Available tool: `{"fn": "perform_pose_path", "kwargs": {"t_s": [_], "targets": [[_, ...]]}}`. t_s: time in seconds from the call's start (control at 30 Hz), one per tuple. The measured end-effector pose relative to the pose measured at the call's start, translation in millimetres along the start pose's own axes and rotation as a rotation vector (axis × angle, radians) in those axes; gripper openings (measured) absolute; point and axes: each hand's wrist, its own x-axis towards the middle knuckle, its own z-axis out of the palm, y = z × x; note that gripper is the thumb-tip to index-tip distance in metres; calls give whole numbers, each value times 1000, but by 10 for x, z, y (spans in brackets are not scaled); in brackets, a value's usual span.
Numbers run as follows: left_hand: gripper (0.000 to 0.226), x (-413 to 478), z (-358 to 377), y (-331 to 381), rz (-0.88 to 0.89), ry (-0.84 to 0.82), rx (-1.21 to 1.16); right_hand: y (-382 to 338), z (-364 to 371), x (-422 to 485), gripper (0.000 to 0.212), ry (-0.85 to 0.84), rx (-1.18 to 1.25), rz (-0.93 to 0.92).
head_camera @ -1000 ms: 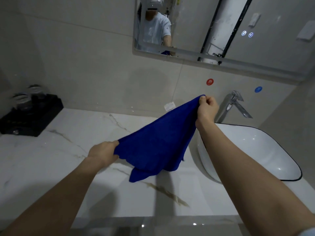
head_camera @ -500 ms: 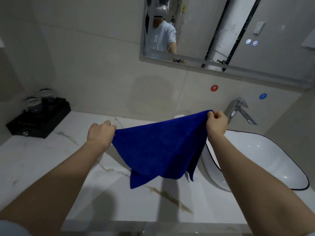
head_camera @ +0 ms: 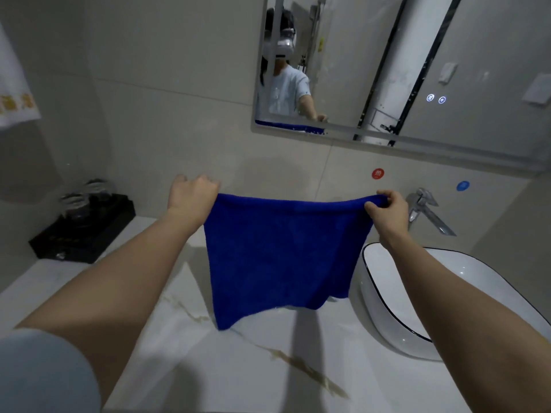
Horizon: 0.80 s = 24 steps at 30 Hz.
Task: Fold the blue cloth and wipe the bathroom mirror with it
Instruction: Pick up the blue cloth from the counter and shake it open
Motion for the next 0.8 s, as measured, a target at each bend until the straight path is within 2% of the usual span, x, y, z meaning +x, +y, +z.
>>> {"fn": "perform_pose_path", "kwargs": {"t_s": [0.1,0.2,0.37,0.5,0.6,0.8], "targets": [[22,133,-95,-104,-15,102,-32,-142,-11,65,11,88,40,-19],[13,224,-115,-161,-109,136,-153,-209,25,122,29,112,113,-25],[9,248,-47,-147,-252,241,-523,-235,87,144,29,150,165,-19],[8,324,30,-177,-312,114,-713,-230,117,187,29,156,166,-14],[6,346,135,-163,-301,95,-923,-223,128,210,30,163,164,-7],[9,322,239,-198,-138,19,-989,-115,101,270,33,207,93,12]]}}
